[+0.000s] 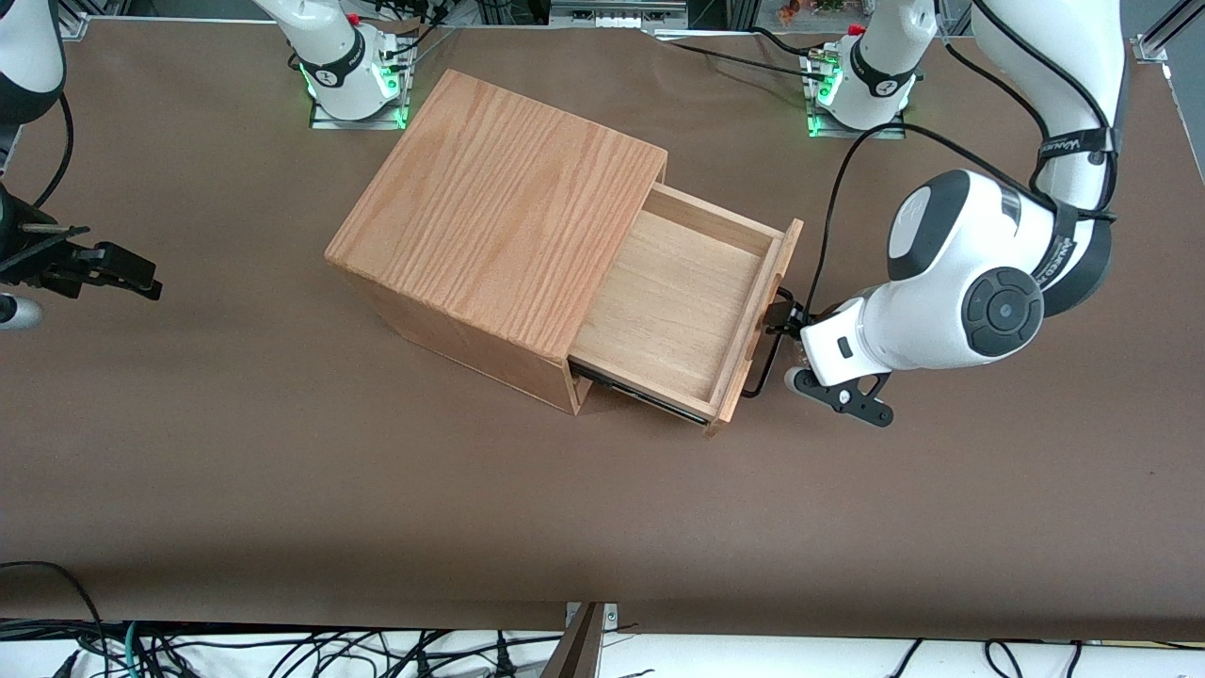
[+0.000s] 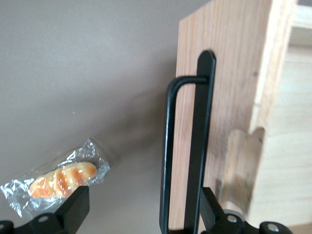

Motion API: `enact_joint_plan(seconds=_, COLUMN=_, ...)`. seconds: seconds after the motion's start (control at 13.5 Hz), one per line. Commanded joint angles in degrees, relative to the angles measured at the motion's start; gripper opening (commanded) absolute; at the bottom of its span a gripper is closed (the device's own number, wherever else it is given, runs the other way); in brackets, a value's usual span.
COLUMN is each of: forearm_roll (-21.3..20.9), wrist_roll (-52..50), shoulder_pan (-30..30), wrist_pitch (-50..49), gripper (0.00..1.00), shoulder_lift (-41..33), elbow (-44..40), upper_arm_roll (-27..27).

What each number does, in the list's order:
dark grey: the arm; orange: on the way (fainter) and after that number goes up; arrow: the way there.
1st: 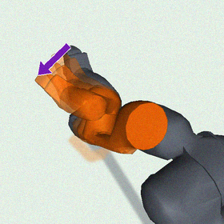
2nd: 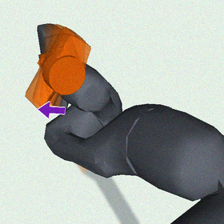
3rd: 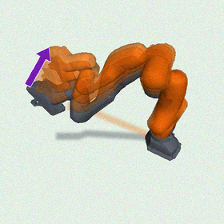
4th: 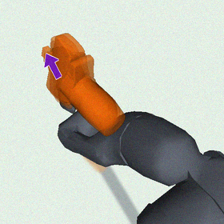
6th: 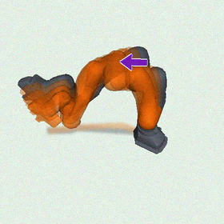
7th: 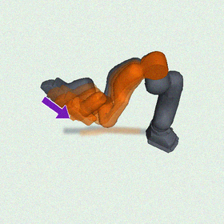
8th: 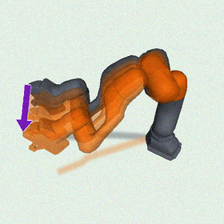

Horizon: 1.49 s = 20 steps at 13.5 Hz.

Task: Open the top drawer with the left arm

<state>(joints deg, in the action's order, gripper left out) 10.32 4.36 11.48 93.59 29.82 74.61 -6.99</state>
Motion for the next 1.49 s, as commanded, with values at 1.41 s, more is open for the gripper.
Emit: enact_joint_plan(seconds=1.41, forearm_roll=-10.1, wrist_roll=-3.5, shoulder_pan=-11.5, wrist_pitch=4.8, gripper=1.0, shoulder_lift=-32.6, elbow=24.7, upper_arm_roll=1.9)
